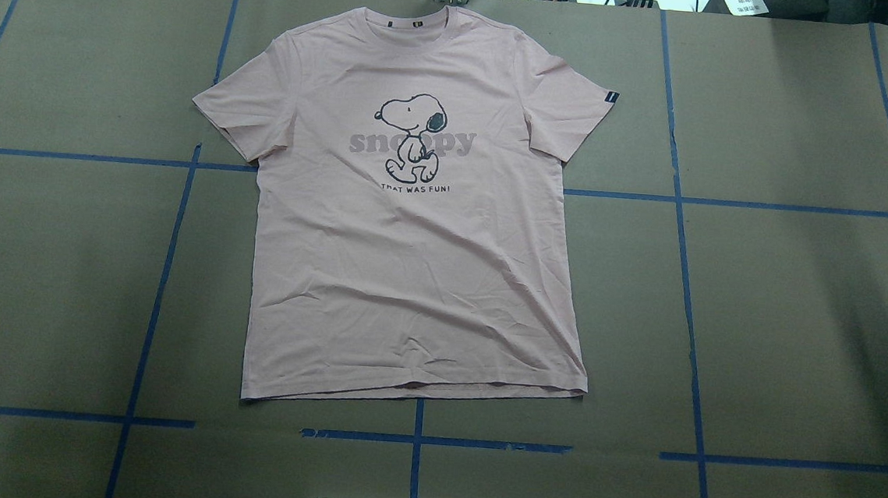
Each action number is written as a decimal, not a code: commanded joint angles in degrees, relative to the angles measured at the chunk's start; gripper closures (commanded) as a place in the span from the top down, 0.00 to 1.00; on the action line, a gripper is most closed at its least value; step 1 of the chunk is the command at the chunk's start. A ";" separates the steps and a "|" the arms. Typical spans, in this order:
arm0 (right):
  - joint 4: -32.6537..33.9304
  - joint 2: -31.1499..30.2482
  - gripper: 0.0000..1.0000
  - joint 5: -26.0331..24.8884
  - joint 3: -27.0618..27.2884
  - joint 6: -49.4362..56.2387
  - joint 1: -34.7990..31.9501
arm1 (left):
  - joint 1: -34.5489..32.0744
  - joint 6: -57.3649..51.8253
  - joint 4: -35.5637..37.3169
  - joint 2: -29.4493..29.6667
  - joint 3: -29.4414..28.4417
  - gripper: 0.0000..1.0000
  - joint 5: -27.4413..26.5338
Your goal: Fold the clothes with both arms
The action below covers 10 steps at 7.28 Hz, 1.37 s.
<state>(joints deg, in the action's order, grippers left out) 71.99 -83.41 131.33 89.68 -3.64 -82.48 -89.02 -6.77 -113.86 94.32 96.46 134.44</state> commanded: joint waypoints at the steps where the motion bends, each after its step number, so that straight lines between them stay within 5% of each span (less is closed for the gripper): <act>1: -3.96 3.06 1.00 2.16 -3.46 -8.42 -0.14 | 0.68 9.32 -11.45 6.90 -6.51 1.00 0.99; 3: -6.06 7.28 1.00 2.17 -3.81 -15.07 1.26 | 4.44 15.54 -15.23 11.66 -8.74 1.00 1.96; 5: -5.98 10.35 1.00 1.83 -3.98 -18.73 4.15 | 15.03 31.28 -19.82 12.89 -9.26 1.00 1.01; 6: -6.07 14.29 1.00 1.47 -5.47 -27.64 6.26 | 17.45 39.03 -19.56 14.30 -9.36 0.95 -4.14; 8: -6.16 21.94 0.99 -4.20 -11.33 -35.17 11.70 | 23.17 46.74 -19.73 16.23 -11.10 0.79 -11.27; 10: -8.25 28.72 0.93 -11.49 -17.33 -43.24 17.49 | 23.80 46.23 -19.56 18.00 -12.87 0.79 -12.10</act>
<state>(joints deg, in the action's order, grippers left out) 65.34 -58.46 124.60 75.63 -41.56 -68.80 -65.80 39.30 -133.49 111.32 84.48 123.24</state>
